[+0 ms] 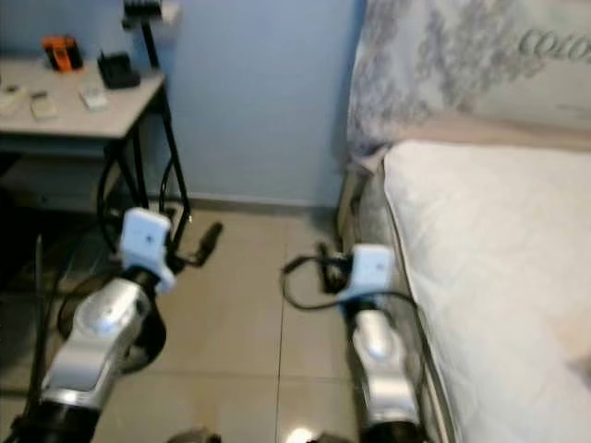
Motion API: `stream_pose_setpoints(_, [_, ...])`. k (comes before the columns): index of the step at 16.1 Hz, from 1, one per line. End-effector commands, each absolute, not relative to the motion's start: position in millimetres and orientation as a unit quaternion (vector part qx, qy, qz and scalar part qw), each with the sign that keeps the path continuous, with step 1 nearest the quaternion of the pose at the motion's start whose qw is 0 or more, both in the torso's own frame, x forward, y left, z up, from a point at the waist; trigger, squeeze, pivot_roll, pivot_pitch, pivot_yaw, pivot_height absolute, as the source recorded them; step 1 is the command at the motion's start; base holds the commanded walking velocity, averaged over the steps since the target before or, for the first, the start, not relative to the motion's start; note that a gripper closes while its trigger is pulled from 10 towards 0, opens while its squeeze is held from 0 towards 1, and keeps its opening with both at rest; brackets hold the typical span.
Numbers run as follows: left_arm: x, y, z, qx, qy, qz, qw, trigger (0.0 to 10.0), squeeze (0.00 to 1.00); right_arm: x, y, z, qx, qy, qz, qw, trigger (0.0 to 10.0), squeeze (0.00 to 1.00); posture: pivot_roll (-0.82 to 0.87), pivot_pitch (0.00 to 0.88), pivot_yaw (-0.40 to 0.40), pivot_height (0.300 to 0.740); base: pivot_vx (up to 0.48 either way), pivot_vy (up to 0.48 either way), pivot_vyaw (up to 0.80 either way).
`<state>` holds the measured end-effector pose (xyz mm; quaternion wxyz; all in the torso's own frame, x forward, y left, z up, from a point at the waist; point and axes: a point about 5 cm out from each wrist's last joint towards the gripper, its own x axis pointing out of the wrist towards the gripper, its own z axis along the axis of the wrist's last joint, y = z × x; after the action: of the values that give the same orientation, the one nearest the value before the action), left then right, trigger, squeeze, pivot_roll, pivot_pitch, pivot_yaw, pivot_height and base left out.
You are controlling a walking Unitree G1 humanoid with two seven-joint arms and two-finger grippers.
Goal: Clean up the room
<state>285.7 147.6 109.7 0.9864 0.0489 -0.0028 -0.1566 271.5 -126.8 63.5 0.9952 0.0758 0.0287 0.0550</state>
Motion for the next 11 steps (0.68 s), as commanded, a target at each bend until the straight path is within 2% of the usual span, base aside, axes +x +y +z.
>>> stream_pose_setpoints(1, [286, 145, 109, 0.047, -0.002, -0.157, 0.986, 10.0, 0.00, 273, -141, 67, 0.085, 0.016, 0.031, 0.996, 10.0, 1.00, 0.01, 0.000, -0.008, 0.740, 0.000, 0.000, 0.00])
stream_pose_setpoints(5, [285, 149, 109, 0.044, -0.005, -0.145, 0.988, 10.0, 0.00, 272, -150, 70, 0.078, -0.001, 0.004, 0.997, 10.0, 1.00, 0.01, 0.000, -0.010, 0.740, 0.000, 0.000, 0.00])
stream_pose_setpoints(7, [282, 164, 119, 0.024, -0.037, -0.101, 0.994, 10.0, 0.00, 270, -165, 83, 0.098, -0.039, -0.048, 0.993, 10.0, 1.00, 0.01, 0.000, -0.011, 0.740, 0.000, 0.000, 0.00])
stream_pose_setpoints(8, [281, 166, 129, 0.047, -0.062, -0.098, 0.992, 10.0, 0.00, 270, -169, 88, 0.131, -0.050, -0.052, 0.989, 10.0, 1.00, 0.02, 0.000, -0.012, 0.740, 0.000, 0.000, 0.00])
stream_pose_setpoints(11, [282, 165, 128, 0.062, -0.055, -0.111, 0.990, 10.0, 0.00, 272, -164, 80, 0.106, -0.024, -0.014, 0.994, 10.0, 1.00, 0.02, 0.000, -0.011, 0.740, 0.000, 0.000, 0.00])
